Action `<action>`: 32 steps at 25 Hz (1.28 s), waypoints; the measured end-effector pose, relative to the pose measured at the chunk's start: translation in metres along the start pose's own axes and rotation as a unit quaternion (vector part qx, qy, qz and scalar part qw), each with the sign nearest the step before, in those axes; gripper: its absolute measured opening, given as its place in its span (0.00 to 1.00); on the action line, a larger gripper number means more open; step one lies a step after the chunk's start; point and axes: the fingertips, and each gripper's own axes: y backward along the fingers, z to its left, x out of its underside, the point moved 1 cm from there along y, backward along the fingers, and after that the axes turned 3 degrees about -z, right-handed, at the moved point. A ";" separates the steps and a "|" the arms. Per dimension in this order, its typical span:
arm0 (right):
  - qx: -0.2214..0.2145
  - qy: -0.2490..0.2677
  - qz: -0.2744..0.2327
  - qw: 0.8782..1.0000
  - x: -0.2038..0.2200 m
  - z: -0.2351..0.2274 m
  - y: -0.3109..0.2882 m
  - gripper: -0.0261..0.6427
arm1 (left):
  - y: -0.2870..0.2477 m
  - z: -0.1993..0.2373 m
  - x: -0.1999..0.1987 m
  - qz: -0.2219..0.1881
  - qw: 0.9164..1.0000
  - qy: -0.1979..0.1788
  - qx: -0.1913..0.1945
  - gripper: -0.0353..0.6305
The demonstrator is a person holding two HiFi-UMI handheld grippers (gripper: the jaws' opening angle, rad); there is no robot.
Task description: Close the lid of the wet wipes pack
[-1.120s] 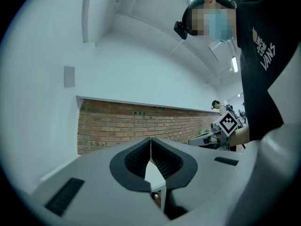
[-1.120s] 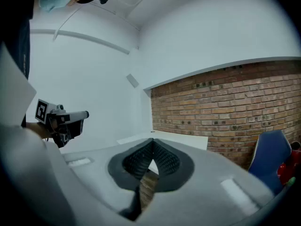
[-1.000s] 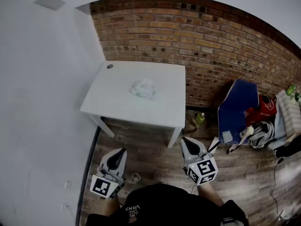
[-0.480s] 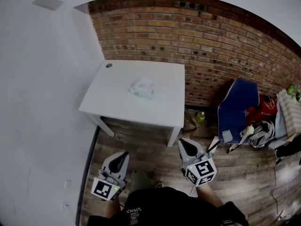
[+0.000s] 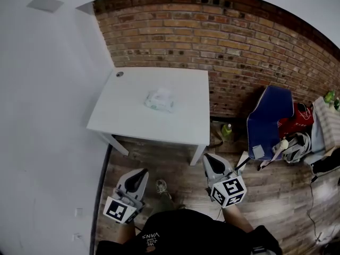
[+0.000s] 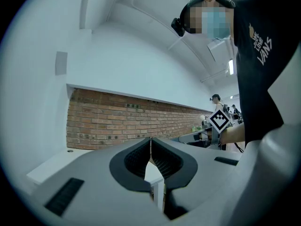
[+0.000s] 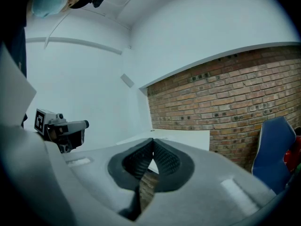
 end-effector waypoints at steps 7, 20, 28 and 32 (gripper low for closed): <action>0.011 0.004 0.007 1.000 -0.007 -0.004 -0.059 0.04 | -0.029 0.061 0.004 -0.003 1.000 0.012 0.008 0.06; 0.049 0.007 0.024 0.998 -0.016 -0.014 -0.183 0.04 | -0.082 0.188 0.011 0.003 0.999 0.018 0.037 0.06; 0.070 0.002 0.022 0.997 -0.017 -0.009 -0.230 0.04 | -0.098 0.236 0.011 -0.001 0.998 0.012 0.065 0.06; 0.074 0.005 0.029 0.997 -0.015 -0.008 -0.242 0.04 | -0.103 0.250 0.016 0.000 0.998 0.018 0.068 0.06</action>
